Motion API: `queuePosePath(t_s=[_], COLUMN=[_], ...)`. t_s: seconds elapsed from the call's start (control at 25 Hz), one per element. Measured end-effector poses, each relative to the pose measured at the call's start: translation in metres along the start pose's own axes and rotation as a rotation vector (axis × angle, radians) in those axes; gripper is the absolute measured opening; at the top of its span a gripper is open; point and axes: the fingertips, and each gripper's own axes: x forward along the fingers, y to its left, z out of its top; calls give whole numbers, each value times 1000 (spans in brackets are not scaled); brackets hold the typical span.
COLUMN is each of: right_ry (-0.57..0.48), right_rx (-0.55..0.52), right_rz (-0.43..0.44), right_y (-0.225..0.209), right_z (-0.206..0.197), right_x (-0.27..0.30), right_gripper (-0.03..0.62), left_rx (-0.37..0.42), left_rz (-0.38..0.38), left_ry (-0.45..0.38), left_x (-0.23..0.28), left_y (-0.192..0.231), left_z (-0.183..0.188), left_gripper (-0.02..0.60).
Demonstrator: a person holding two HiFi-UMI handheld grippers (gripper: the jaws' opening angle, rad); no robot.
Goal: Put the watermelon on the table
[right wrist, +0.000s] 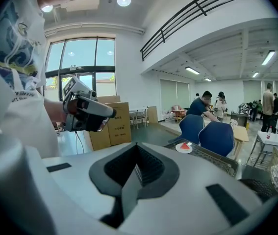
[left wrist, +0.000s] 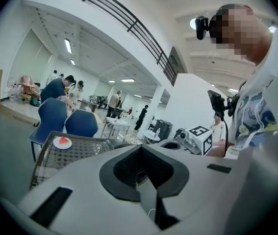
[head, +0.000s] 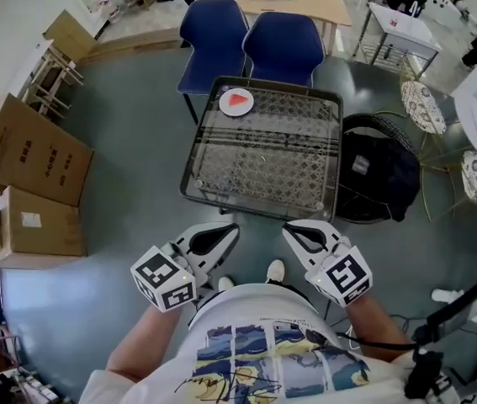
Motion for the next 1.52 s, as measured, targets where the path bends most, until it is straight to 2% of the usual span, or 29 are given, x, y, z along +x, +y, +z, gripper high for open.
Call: queuePosePath(t_s=[0.28, 0.8, 1.12, 1.52], right_ry=[9, 28, 41, 35], right_rx=[-26, -50, -59, -85], right_rz=[23, 2, 21, 18], right_y=[54, 137, 178, 201], right_z=[18, 34, 30, 35], right_x=[21, 43, 52, 53], right_gripper=[11, 11, 11, 11], left_rx=[40, 35, 20, 19], left_rz=[-14, -51, -67, -99], left_ry=[5, -13, -17, -3], left_x=[-55, -138, -166, -179], left_y=[-9, -13, -17, -24], left_z=[-12, -34, -52, -64], left_gripper=[9, 9, 9, 9])
